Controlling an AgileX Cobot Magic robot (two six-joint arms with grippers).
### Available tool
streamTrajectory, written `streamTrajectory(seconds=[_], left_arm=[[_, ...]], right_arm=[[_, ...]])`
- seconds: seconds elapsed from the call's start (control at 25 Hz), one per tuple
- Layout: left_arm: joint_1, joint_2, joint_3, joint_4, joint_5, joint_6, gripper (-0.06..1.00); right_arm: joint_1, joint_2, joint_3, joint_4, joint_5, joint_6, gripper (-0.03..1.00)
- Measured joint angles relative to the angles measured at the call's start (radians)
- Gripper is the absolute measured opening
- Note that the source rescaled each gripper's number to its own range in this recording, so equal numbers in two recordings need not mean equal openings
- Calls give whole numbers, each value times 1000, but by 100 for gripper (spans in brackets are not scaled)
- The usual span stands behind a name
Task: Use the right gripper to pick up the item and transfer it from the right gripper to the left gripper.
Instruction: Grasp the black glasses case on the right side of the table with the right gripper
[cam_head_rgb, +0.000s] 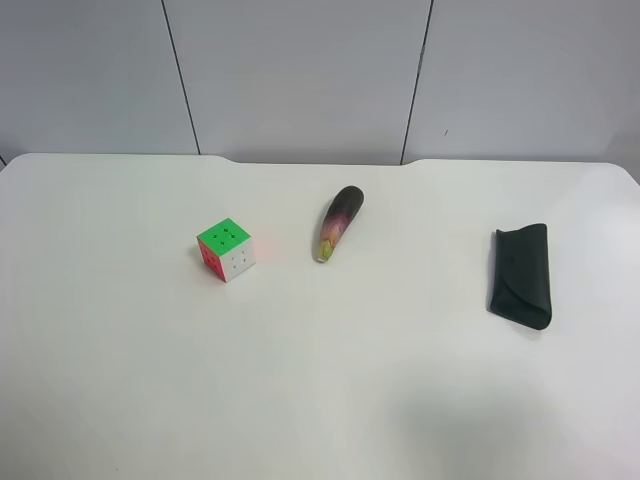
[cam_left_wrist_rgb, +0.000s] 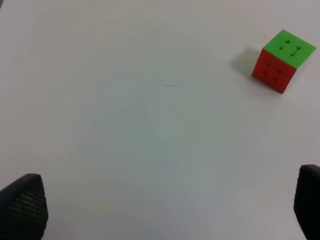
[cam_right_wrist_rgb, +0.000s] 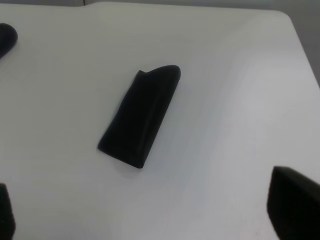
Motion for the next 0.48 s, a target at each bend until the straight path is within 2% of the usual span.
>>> streamTrajectory(seconds=[0.2,0.48], left_arm=[[0,0,0,0,0,0,100],[0,0,0,0,0,0,100]], right_arm=[[0,23,-8,0,3,30,100],[0,418,-172,-1,64,141,100]])
